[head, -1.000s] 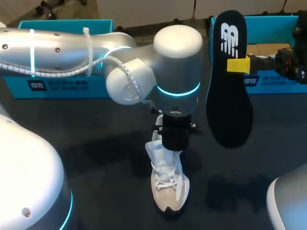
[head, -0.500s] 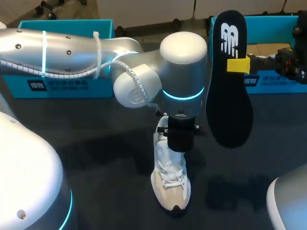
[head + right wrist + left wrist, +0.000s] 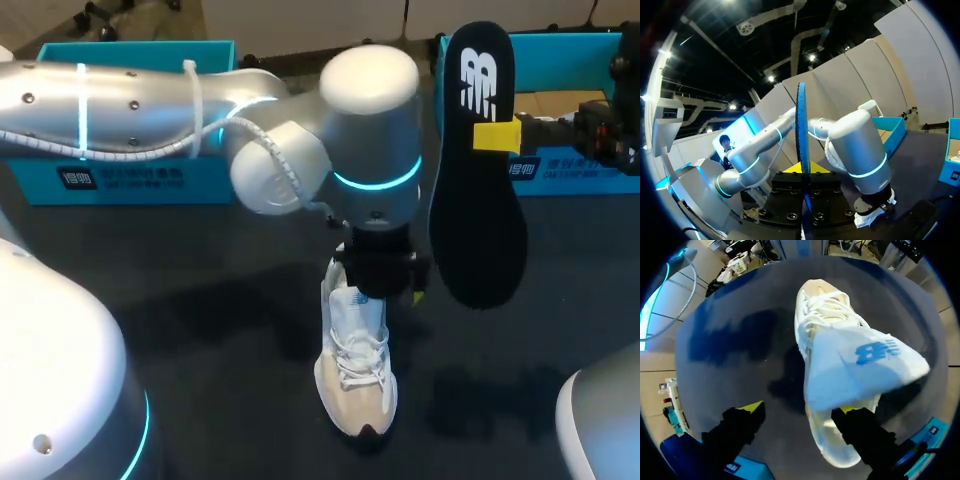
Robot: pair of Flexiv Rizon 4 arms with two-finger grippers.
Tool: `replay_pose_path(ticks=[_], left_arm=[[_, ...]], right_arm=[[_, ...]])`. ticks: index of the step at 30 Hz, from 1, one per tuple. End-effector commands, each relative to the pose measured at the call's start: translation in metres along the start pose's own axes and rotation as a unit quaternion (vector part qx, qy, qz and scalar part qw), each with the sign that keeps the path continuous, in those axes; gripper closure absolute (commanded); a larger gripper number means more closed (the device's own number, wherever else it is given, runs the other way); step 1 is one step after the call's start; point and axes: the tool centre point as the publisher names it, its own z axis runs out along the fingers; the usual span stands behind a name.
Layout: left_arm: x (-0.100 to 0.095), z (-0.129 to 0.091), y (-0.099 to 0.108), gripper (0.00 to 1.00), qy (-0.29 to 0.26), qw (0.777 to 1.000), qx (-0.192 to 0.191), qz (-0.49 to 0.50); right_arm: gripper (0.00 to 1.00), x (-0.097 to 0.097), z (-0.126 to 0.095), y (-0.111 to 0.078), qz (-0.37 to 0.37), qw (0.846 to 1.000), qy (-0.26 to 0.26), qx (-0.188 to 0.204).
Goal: Take the shoe out of the shoebox, open the shoe tongue, remove and reinsert the insole, then place the shoe into the shoebox
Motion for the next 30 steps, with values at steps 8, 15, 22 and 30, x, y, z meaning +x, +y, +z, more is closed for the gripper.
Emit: replay_pose_path(ticks=[8,15,22,30], left_arm=[[0.025,-0.081,-0.002,0.00,-0.178,0.983,-0.046,-0.014],[0.028,-0.098,0.005,0.00,-0.258,0.965,-0.053,-0.018],[0.027,-0.122,0.011,0.00,-0.311,0.949,-0.060,-0.011],[0.027,-0.144,0.015,0.00,-0.342,0.938,-0.050,0.009]], right_arm=[[1.00,-0.002,0.003,0.003,0.001,1.000,0.001,0.002],[1.00,-0.002,0.003,0.003,0.001,1.000,0.001,0.002],[1.00,-0.002,0.003,0.003,0.001,1.000,0.001,0.002],[1.00,-0.002,0.003,0.003,0.001,1.000,0.001,0.002]])
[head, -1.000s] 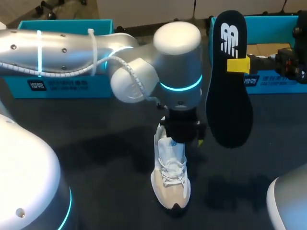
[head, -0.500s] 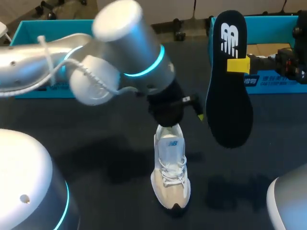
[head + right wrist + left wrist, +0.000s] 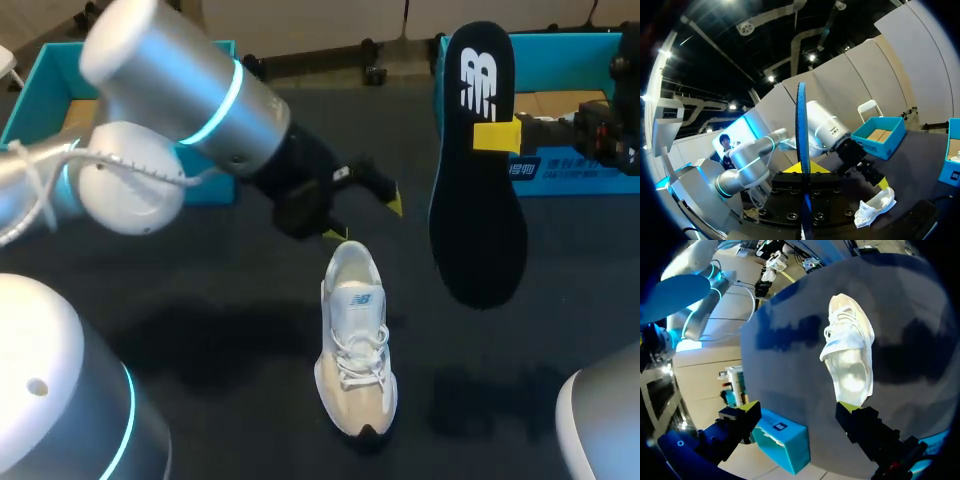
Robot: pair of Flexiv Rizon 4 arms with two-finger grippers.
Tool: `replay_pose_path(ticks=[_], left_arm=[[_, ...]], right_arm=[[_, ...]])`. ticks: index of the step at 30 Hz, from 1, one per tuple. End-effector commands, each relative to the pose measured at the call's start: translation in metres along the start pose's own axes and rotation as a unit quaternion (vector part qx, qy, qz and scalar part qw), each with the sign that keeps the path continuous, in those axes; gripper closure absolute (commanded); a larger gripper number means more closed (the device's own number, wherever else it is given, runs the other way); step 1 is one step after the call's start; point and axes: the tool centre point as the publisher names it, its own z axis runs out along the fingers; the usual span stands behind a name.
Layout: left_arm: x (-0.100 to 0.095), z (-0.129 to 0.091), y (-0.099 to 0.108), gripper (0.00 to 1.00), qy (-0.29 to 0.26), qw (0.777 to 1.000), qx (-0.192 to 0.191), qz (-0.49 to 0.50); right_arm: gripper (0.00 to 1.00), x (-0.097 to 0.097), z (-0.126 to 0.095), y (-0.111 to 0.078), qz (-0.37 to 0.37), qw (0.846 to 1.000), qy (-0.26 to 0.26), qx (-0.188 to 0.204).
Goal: Take the shoe out of the shoebox, open the shoe tongue, remove and reinsert the insole, then place the shoe into the shoebox
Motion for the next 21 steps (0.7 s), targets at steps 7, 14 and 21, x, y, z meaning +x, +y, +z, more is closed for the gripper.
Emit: replay_pose_path(ticks=[7,14,21], left_arm=[[0.008,-0.009,-0.001,0.00,-0.067,0.998,0.001,0.002],[0.012,-0.021,0.010,0.00,-0.166,0.985,-0.021,0.027],[0.006,-0.031,0.011,0.00,-0.222,0.974,-0.014,0.050]], right_arm=[[1.00,-0.002,0.003,0.003,0.001,1.000,0.001,0.002],[1.00,-0.002,0.003,0.003,0.001,1.000,0.001,0.002],[1.00,-0.002,0.003,0.003,0.001,1.000,0.001,0.002]])
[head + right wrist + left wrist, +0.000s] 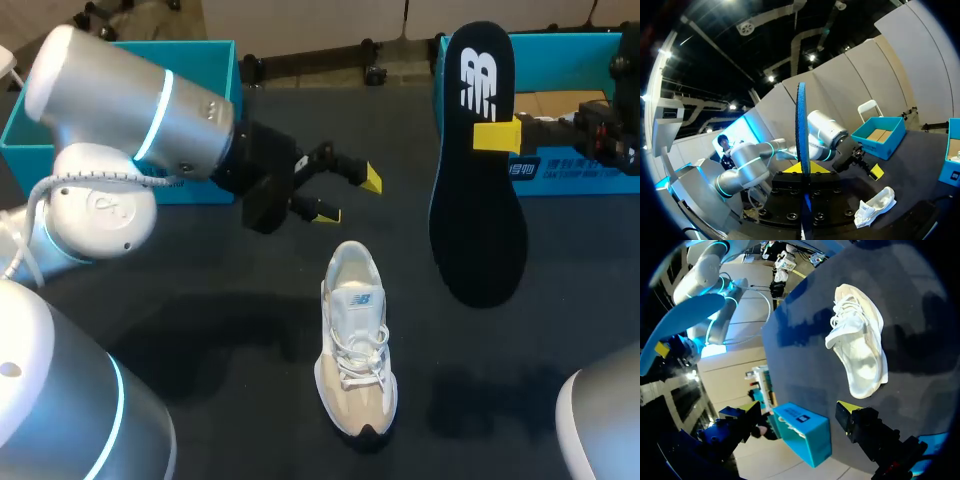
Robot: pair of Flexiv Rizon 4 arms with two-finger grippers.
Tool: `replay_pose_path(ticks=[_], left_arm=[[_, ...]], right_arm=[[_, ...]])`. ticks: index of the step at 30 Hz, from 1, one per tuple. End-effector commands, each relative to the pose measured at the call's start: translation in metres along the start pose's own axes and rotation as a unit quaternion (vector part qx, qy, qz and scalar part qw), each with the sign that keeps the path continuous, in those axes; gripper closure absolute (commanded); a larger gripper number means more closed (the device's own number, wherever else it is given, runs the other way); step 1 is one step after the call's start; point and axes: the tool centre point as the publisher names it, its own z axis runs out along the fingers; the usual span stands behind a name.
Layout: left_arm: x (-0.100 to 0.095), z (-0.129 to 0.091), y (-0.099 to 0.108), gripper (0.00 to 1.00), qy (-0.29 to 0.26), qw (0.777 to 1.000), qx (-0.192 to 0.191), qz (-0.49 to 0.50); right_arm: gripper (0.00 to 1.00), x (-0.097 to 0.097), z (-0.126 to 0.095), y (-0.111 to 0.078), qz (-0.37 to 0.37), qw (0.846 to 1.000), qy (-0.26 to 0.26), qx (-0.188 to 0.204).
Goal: Take the shoe out of the shoebox, open the shoe tongue, remove and reinsert the insole, then place the shoe into the shoebox
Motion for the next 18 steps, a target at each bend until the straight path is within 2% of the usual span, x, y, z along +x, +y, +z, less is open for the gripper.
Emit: replay_pose_path(ticks=[1,2,4,12,16,18], left_arm=[[0.004,-0.009,-0.002,0.00,-0.098,0.995,-0.004,0.008],[0.004,-0.009,-0.002,0.00,-0.098,0.995,-0.004,0.008],[0.001,-0.014,-0.004,0.00,-0.123,0.992,-0.012,0.019],[-0.003,-0.030,0.001,0.00,-0.185,0.982,-0.026,0.026],[-0.005,-0.034,0.006,0.00,-0.222,0.975,-0.023,0.016],[-0.007,-0.038,0.010,0.00,-0.246,0.969,-0.010,0.006]], right_arm=[[1.00,-0.008,0.002,0.004,0.008,1.000,0.009,0.003],[1.00,-0.008,0.002,0.004,0.008,1.000,0.009,0.003],[1.00,-0.032,0.002,0.010,0.035,0.999,0.024,0.008],[1.00,-0.087,0.006,0.021,0.076,0.996,0.044,0.023],[1.00,-0.113,0.006,0.022,0.105,0.993,0.051,0.024],[1.00,-0.126,0.006,0.022,0.121,0.991,0.053,0.020]])
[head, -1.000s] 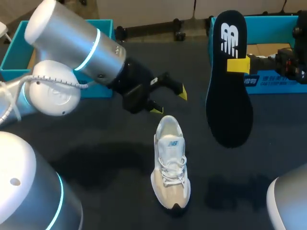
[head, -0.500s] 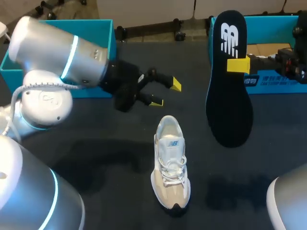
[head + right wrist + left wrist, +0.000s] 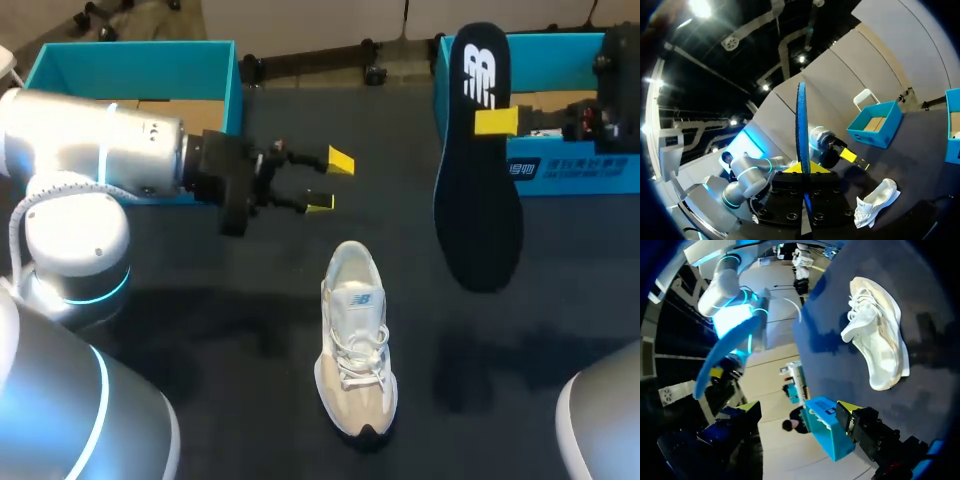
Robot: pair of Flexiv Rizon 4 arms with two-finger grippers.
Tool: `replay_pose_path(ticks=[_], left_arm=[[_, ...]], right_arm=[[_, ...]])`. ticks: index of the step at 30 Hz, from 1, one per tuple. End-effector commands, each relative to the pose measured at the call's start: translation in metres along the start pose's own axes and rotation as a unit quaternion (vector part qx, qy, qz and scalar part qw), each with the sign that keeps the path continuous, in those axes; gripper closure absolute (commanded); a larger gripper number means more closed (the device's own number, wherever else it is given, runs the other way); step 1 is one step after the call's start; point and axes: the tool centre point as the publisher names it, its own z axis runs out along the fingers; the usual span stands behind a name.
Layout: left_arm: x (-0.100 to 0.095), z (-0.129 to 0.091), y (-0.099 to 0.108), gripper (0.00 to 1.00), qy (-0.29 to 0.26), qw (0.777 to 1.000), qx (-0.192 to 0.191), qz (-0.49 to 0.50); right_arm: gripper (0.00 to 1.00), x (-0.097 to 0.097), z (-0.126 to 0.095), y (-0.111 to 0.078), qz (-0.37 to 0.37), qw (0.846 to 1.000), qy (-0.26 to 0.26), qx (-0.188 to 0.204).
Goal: Take the shoe out of the shoebox, open the shoe tongue, remove and reinsert the insole, then place the shoe into the shoebox
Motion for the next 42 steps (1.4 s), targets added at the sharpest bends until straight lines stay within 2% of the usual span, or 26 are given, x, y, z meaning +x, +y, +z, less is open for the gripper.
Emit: replay_pose_path(ticks=[1,2,18,20,23,28,32,34,42], left_arm=[[0.002,-0.004,0.003,0.00,-0.081,0.997,0.011,-0.008],[0.002,-0.004,0.003,0.00,-0.081,0.997,0.011,-0.008],[0.002,-0.004,0.003,0.00,-0.081,0.997,0.011,-0.008],[0.001,-0.001,0.004,0.00,-0.084,0.996,0.014,-0.002],[-0.001,0.001,0.010,0.00,-0.095,0.995,0.014,0.002],[-0.008,-0.005,0.016,0.00,-0.112,0.994,0.005,0.008],[-0.015,-0.011,0.019,0.00,-0.136,0.991,-0.007,0.007],[-0.020,-0.012,0.022,0.00,-0.149,0.989,-0.008,-0.001],[-0.020,-0.012,0.022,0.00,-0.149,0.989,-0.008,-0.001]], right_arm=[[1.00,-0.052,0.010,0.030,0.026,0.998,0.045,0.024],[1.00,-0.059,0.009,0.030,0.041,0.998,0.043,0.023],[1.00,-0.059,0.009,0.030,0.041,0.998,0.043,0.023],[1.00,-0.069,0.013,0.035,0.059,0.997,0.034,0.035],[1.00,-0.095,0.017,0.039,0.103,0.993,0.020,0.049],[1.00,-0.124,0.022,0.034,0.153,0.987,0.029,0.029],[1.00,-0.137,0.028,0.031,0.185,0.982,0.026,0.031],[1.00,-0.144,0.029,0.028,0.213,0.976,0.008,0.036],[1.00,-0.144,0.029,0.028,0.213,0.976,0.008,0.036]])
